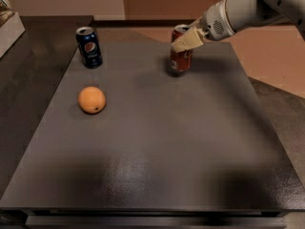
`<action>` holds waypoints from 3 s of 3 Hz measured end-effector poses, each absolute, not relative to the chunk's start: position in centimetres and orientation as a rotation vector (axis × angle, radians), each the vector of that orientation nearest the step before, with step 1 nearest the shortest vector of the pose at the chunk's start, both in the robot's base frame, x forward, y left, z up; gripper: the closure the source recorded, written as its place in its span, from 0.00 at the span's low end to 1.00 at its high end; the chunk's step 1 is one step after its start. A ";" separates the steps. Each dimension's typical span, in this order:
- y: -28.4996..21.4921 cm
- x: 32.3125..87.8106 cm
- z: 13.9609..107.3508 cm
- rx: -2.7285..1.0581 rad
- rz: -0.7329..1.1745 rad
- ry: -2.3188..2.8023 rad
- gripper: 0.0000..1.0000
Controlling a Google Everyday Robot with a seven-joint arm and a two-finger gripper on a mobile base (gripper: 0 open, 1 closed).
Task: Move coke can near orange
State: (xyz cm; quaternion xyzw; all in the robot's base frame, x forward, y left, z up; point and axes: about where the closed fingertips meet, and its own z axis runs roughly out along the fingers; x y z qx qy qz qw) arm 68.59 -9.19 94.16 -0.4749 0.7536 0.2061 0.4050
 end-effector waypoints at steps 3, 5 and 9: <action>4.7 57.6 95.5 -1.496 0.724 1.618 1.00; 8.2 56.0 93.5 -1.569 0.738 1.644 1.00; 9.0 56.0 90.6 -1.518 0.718 1.720 0.36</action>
Offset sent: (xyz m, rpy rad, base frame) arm -0.1323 0.1575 0.0164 0.0943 -0.0758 0.4172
